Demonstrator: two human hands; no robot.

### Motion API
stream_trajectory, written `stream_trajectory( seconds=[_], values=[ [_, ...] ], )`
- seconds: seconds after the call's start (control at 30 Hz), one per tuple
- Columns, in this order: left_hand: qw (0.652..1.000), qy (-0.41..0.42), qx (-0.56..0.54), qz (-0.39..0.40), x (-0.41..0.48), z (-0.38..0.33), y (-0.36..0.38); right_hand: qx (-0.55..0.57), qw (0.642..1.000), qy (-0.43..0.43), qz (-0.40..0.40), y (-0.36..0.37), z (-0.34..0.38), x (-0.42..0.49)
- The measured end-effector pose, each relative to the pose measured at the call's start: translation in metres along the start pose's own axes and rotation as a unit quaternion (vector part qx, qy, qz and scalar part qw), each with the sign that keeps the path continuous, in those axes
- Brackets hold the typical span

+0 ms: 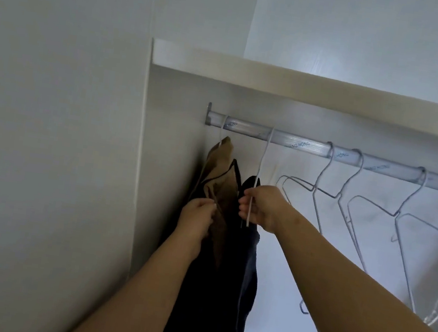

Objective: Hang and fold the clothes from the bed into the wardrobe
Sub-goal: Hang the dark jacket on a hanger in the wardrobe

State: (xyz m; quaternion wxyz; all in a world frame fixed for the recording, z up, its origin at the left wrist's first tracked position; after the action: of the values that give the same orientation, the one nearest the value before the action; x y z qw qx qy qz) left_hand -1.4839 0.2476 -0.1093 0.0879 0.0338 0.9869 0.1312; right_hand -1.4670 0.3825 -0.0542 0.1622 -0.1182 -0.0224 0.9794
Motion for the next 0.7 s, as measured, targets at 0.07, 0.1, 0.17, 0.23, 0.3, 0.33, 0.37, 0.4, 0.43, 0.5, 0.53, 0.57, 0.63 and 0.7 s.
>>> stream_trajectory(
  seconds=[0.07, 0.1, 0.17, 0.23, 0.3, 0.33, 0.37, 0.4, 0.43, 0.5, 0.53, 0.57, 0.63, 0.7],
  values=[
    [1.000, 0.013, 0.024, 0.009, -0.002, -0.001, 0.003, 0.017, 1.000, 0.008, 0.009, 0.005, -0.006, 0.003],
    [0.999, 0.020, 0.034, 0.011, -0.003, -0.002, 0.004, 0.022, 1.000, 0.007, 0.013, 0.006, -0.007, 0.004],
    [0.998, 0.032, 0.047, 0.013, -0.006, -0.005, 0.006, -0.017, 1.000, -0.005, 0.010, 0.006, -0.006, 0.007],
    [0.997, 0.049, 0.061, 0.013, -0.007, -0.009, 0.007, -0.098, 0.994, -0.048, -0.025, -0.002, -0.005, 0.010],
    [0.994, 0.070, 0.076, 0.026, -0.010, -0.011, 0.011, -0.148, 0.982, -0.094, -0.074, -0.013, -0.008, 0.008],
    [0.992, 0.082, 0.086, 0.043, -0.014, -0.012, 0.015, -0.145, 0.980, -0.107, -0.085, -0.017, -0.013, 0.005],
    [0.988, 0.093, 0.101, 0.067, -0.019, -0.010, 0.021, -0.133, 0.981, -0.113, -0.088, -0.020, -0.019, 0.002],
    [0.983, 0.101, 0.122, 0.093, -0.024, -0.007, 0.028, -0.116, 0.983, -0.113, -0.086, -0.024, -0.026, 0.001],
    [0.977, 0.105, 0.147, 0.114, -0.029, -0.003, 0.035, -0.093, 0.987, -0.108, -0.080, -0.027, -0.031, -0.001],
    [0.967, 0.106, 0.185, 0.141, -0.037, 0.006, 0.048, -0.014, 0.993, -0.090, -0.069, -0.034, -0.041, -0.004],
    [0.964, 0.103, 0.197, 0.143, -0.040, 0.011, 0.054, 0.036, 0.995, -0.074, -0.063, -0.037, -0.046, -0.007],
    [0.964, 0.100, 0.207, 0.135, -0.042, 0.015, 0.059, 0.081, 0.993, -0.057, -0.060, -0.041, -0.051, -0.009],
    [0.967, 0.091, 0.220, 0.091, -0.042, 0.021, 0.066, 0.123, 0.990, -0.031, -0.061, -0.051, -0.061, -0.016],
    [0.966, 0.088, 0.239, 0.046, -0.042, 0.024, 0.072, 0.116, 0.991, -0.015, -0.059, -0.060, -0.071, -0.023]
  ],
)
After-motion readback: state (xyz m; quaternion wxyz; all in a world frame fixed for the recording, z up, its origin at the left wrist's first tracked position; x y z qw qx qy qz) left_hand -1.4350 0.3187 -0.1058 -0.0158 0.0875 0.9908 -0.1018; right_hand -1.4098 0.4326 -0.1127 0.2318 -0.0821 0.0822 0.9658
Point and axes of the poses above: each hand's wrist, its own x-axis towards the middle knuckle, its own y-axis out of the palm, z = x × y, the point moved 8 cm from there along x, towards the middle knuckle, and after that the axes turned 4 degrees about -x, right-handed, at the moved point
